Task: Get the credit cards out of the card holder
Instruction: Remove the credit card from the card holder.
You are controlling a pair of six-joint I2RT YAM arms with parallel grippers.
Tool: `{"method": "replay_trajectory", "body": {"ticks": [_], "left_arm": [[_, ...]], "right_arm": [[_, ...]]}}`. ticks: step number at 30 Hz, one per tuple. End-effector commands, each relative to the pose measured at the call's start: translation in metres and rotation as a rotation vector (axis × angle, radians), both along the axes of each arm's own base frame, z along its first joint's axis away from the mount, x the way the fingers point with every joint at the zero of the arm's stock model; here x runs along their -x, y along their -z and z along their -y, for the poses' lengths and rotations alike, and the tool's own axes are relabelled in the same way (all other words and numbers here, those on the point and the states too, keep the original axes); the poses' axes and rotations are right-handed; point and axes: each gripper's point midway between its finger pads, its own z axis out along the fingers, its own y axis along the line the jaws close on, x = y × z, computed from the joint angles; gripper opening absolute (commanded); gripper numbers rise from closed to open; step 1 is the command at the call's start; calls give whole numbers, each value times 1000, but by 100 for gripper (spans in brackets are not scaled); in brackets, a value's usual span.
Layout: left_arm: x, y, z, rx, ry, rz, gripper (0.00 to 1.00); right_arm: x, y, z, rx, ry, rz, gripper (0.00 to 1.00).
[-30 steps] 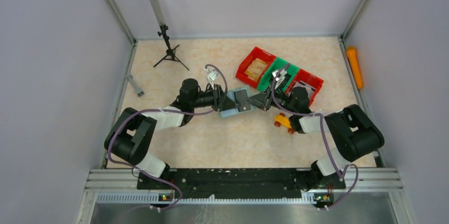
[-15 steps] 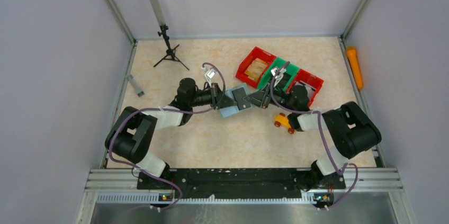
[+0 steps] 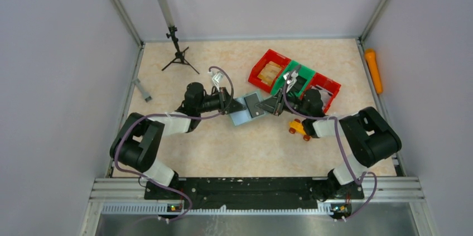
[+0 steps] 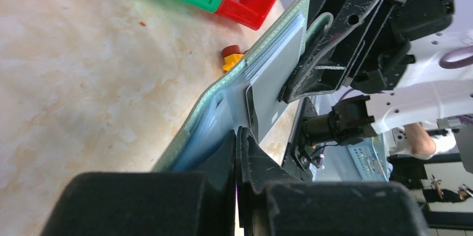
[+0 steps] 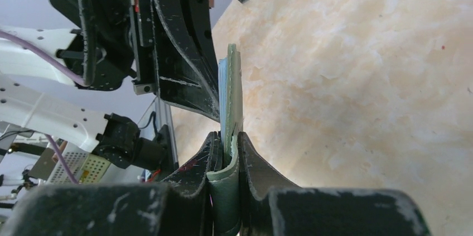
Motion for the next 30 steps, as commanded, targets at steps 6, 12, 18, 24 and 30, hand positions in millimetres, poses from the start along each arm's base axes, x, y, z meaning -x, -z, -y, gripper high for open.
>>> {"method": "replay_trajectory", "body": {"ticks": [6,12,18,24,30], "left_arm": [[-11,1,-2,-20,-34,25,31],[-6,-2,8,80,37,-19,39],[-4,-3,10,99,58,-21,43],[-4,-5,12,94,72,-21,11],[-7,0,9,72,51,-28,0]], "right_arm": [[-5,-18,-5,5,6,81,0],[0,-19,-10,-20,-38,74,0],[8,-20,-18,-18,-83,89,3],[11,-15,-27,8,-122,79,5],[4,-8,-25,54,-88,61,10]]}}
